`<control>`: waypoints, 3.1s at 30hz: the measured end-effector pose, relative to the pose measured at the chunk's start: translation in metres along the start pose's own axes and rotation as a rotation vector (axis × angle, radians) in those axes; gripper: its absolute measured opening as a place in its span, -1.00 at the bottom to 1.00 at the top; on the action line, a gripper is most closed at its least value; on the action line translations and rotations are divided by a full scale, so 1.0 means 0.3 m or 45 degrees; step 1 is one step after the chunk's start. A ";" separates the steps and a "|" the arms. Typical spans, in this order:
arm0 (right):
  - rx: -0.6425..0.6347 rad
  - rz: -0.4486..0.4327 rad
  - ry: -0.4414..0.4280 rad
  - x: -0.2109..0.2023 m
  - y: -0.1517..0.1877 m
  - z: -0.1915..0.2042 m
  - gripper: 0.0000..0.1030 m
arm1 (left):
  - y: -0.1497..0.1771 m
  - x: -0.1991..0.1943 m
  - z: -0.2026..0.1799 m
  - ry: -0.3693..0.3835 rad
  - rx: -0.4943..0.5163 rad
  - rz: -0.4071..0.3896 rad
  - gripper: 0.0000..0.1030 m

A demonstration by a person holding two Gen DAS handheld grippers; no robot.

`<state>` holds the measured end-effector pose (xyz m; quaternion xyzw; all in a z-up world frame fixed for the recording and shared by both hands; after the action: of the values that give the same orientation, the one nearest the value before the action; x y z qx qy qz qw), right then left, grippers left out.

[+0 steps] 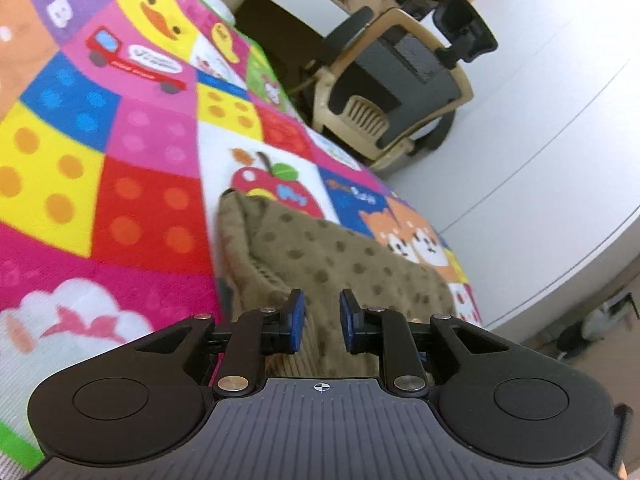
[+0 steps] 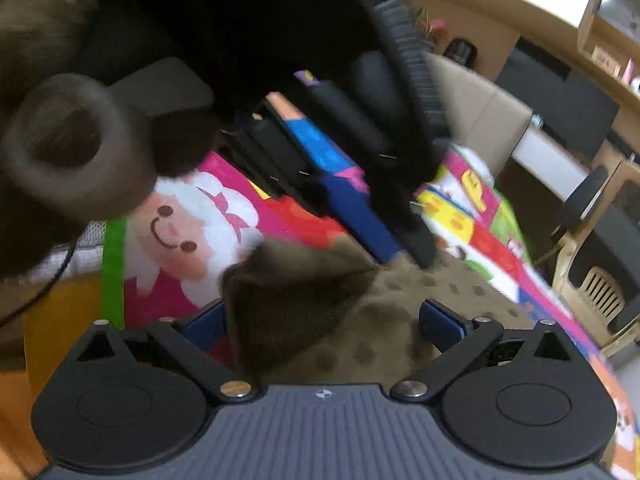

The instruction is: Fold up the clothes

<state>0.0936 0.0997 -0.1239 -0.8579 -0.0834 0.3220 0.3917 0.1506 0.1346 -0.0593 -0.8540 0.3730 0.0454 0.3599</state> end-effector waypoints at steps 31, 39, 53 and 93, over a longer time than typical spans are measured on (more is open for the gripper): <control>-0.080 -0.008 0.271 0.055 0.028 -0.035 0.28 | -0.012 -0.042 0.012 0.042 -0.073 -0.030 -0.77; 0.476 -0.064 0.160 -0.064 0.015 -0.327 -0.50 | -0.089 -0.049 -0.120 0.037 0.046 -0.122 0.20; 1.159 0.242 0.402 -0.282 0.732 -0.911 -0.41 | -0.182 0.041 -0.300 -0.007 0.212 -0.170 0.88; 0.899 0.247 0.198 -0.240 0.672 -0.854 0.54 | -0.204 0.675 -0.234 -0.145 0.544 0.201 0.93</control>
<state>0.1738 -0.2240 -0.1106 -0.6959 0.1443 0.3003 0.6362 0.3236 -0.0050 -0.0422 -0.7226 0.4188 0.0414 0.5484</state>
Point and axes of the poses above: each gripper's, at about its wrist camera, not at the fingertips, and x roughly the way its jaws point, z to its left, y to its underside, the point moved 10 cm from there along x, roughly the way its jaws point, and after that the axes turned 13 degrees about y, right-handed, at the moved point
